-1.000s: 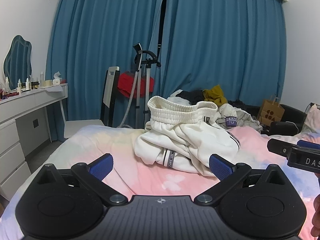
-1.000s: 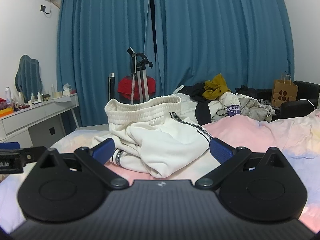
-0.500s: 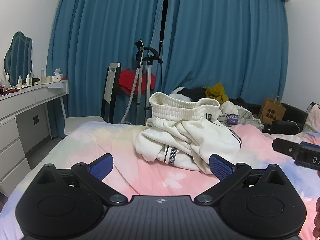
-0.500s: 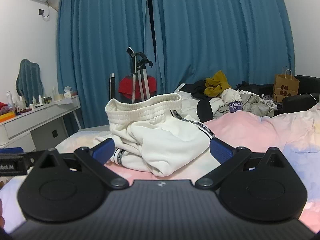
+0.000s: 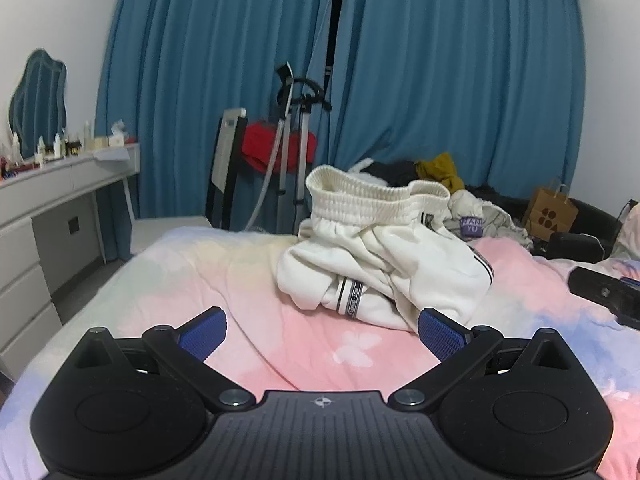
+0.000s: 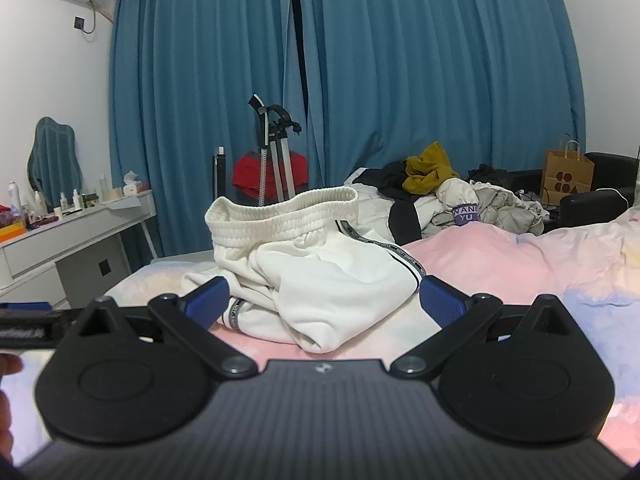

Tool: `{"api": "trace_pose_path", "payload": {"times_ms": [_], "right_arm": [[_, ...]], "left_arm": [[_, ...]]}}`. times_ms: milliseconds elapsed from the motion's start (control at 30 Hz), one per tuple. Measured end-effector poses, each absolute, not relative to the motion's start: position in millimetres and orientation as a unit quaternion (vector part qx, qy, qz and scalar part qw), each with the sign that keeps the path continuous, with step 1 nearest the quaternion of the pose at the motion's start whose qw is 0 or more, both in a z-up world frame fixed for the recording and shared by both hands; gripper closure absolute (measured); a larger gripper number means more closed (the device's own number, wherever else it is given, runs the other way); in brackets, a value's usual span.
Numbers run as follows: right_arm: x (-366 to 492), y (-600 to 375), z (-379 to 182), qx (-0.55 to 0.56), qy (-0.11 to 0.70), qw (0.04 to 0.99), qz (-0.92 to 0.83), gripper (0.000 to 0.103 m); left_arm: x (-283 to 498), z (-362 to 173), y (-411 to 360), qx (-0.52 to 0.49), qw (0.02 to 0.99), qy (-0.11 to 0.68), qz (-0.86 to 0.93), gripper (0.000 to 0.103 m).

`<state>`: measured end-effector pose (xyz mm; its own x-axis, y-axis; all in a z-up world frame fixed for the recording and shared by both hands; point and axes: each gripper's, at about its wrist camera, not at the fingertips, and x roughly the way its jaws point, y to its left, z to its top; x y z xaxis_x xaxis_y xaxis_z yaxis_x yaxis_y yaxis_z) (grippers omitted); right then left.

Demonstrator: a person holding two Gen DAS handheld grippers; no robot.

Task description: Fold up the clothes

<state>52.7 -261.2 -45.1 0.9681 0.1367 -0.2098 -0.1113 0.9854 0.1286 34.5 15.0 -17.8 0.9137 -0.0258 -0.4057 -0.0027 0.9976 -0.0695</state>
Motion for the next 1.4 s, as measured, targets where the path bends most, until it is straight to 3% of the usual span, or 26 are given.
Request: {"api": "trace_pose_path", "payload": {"times_ms": [300,700,900,967,1067,1100,1133,1400], "right_arm": [[58.5,-265.9,-51.8,0.068,0.121,0.988,0.065,0.000],[89.5,-314.2,-71.2,0.118,0.144,0.982,0.036,0.000],[115.3,-327.5,-96.9,0.139,0.176,0.974,0.032,0.000],[121.7,-327.1,-103.1,0.145,0.185,0.971,0.040,0.000],[123.5,-322.4,-107.0,0.139,0.187,0.971,0.048,0.000],[122.9,-320.3,-107.5,0.135,0.186,0.972,0.051,0.000],[122.4,-318.1,-108.0,0.131,0.185,0.972,0.053,0.000],[111.2,-306.7,-104.4,0.102,0.158,0.980,0.060,0.000]], "left_arm": [[145.2,-34.7,44.2,-0.117,0.960,0.254,-0.027,0.002],[322.3,-28.1,69.9,-0.142,0.966,0.211,0.041,0.006],[381.4,-32.4,83.1,-0.188,0.958,0.216,0.018,0.025],[398.2,-36.0,82.7,-0.177,0.955,0.237,0.009,0.037],[406.6,-37.3,70.9,-0.150,0.953,0.262,-0.013,0.063],[405.3,-35.9,67.3,-0.145,0.953,0.264,-0.023,0.083],[403.0,-32.8,63.4,-0.144,0.953,0.265,-0.033,0.088],[319.5,3.0,34.9,-0.123,0.970,0.202,-0.058,0.091]]}}
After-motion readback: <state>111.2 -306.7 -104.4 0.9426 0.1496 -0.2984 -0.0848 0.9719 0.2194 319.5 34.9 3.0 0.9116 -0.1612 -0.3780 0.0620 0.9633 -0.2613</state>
